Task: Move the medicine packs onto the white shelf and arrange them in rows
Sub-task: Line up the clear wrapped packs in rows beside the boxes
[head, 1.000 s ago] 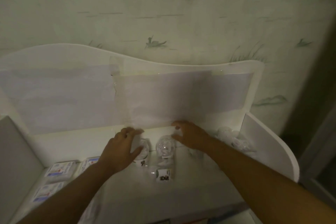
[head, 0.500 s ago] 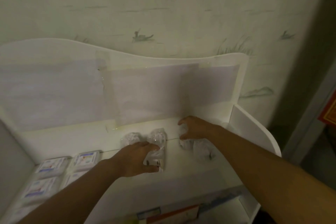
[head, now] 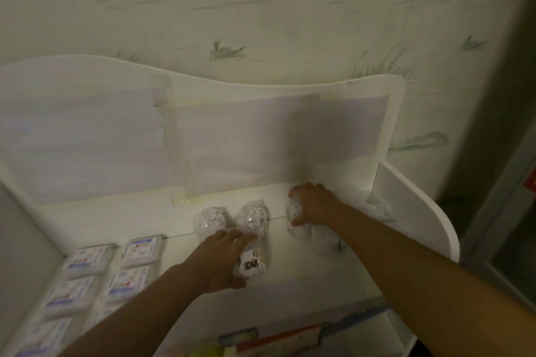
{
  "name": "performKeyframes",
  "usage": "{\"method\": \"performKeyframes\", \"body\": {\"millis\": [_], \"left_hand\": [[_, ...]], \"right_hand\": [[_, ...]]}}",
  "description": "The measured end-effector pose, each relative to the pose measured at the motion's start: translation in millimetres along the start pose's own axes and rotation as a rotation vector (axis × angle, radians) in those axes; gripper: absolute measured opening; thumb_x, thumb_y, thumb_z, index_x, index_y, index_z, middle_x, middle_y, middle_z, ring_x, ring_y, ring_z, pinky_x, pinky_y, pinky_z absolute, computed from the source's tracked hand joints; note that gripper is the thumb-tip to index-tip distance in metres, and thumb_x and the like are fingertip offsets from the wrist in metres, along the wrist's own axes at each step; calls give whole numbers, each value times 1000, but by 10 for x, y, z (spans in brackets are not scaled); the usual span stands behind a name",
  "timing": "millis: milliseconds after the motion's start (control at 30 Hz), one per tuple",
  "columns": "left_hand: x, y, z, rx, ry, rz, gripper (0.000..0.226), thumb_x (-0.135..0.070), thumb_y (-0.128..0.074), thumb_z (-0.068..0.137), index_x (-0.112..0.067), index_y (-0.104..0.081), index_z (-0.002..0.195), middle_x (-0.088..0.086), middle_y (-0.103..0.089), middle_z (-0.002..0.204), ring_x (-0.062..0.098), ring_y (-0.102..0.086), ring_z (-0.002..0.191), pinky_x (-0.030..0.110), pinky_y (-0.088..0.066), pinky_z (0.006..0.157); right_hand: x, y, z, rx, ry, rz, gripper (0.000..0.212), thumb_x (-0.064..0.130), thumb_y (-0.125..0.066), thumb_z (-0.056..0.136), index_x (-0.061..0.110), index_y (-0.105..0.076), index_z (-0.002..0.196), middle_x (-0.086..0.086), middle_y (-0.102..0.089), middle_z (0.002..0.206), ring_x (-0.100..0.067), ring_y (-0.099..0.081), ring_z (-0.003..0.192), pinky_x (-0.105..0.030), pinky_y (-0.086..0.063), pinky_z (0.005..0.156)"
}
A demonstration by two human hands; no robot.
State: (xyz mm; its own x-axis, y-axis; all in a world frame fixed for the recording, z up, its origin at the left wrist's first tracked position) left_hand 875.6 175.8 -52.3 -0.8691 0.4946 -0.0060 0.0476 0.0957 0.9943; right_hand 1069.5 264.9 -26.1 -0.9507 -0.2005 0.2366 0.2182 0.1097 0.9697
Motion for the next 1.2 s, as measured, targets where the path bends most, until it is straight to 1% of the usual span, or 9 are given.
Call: {"method": "performKeyframes", "body": {"millis": [133,233,333,400,633,767,900,1100,1200], "left_hand": [[12,-48,-103,58,39,-116,98,-44,-74,73,-41,-11,147,-2,-34,141,16,-48,116,37,-49,95],[107,-55,-206,78,97,-215,100,-42,-76,71,-35,-11,147,-3,-41,138,15,-55,111,36,-52,91],[257,-10,-332,91,160,-335,84,-40,-77,71,-30,-22,133,-5,-56,122,12,-60,101,30,-56,84],[331,73,-419,92,170,-349,74,-43,-76,71,-31,-28,126,-7,-56,118,10,-61,97,26,-56,81],[520,396,-544,58,171,-214,76,-52,-74,69,-37,-38,134,-4,-34,135,17,-52,113,29,-48,97],[478,369,-540,126,137,-152,88,-50,-79,67,-32,-32,138,-6,-41,137,16,-49,117,29,-46,98],[391,283,-534,152,56,-104,86,-42,-80,68,-33,-32,138,-7,-44,139,16,-48,121,31,-44,100],[301,226,-577,87,-58,-3,91,-39,-74,77,-36,-17,148,-5,-27,155,20,-32,138,37,-32,111],[387,187,-644,68,-9,-79,102,-55,-71,74,-32,-9,150,-4,-18,158,22,-29,140,39,-31,113]], "right_hand": [[59,12,-16,-43,0,25,67,37,-76,72,26,-47,132,-4,-48,137,-28,-52,118,-36,-43,99],[120,54,-48,-61,15,44,66,37,-76,72,27,-48,131,-3,-48,135,-27,-52,118,-37,-44,99],[187,97,-100,-61,32,54,70,40,-78,70,26,-48,132,-3,-49,134,-26,-51,120,-37,-44,99],[221,166,-129,-62,40,61,75,43,-79,67,27,-48,133,-2,-50,134,-25,-51,121,-35,-44,100],[416,354,-292,-33,71,59,74,42,-81,69,23,-50,134,-4,-51,133,-23,-51,121,-30,-42,97],[632,227,-496,38,116,-1,72,46,-80,70,26,-50,133,-3,-51,134,-22,-50,122,-33,-43,99],[830,58,-646,109,155,-28,72,47,-78,72,31,-47,135,0,-50,139,-21,-47,126,-35,-41,102],[1063,-283,-822,238,188,20,84,29,-79,77,29,-34,148,2,-31,156,-20,-31,142,-34,-27,114],[1108,-392,-861,244,206,32,88,29,-76,82,23,-24,152,0,-24,159,-18,-25,145,-30,-20,119]]}}
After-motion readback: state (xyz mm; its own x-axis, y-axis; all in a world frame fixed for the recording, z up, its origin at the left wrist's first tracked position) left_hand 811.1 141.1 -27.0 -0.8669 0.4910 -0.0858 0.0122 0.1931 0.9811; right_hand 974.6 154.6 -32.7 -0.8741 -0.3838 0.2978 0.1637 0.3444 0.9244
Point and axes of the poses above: each hand's wrist, its own z-axis towards the middle knuckle, its own y-axis out of the back of the hand, x = y × z, the point moved 8 cm from there along z, towards the middle knuckle
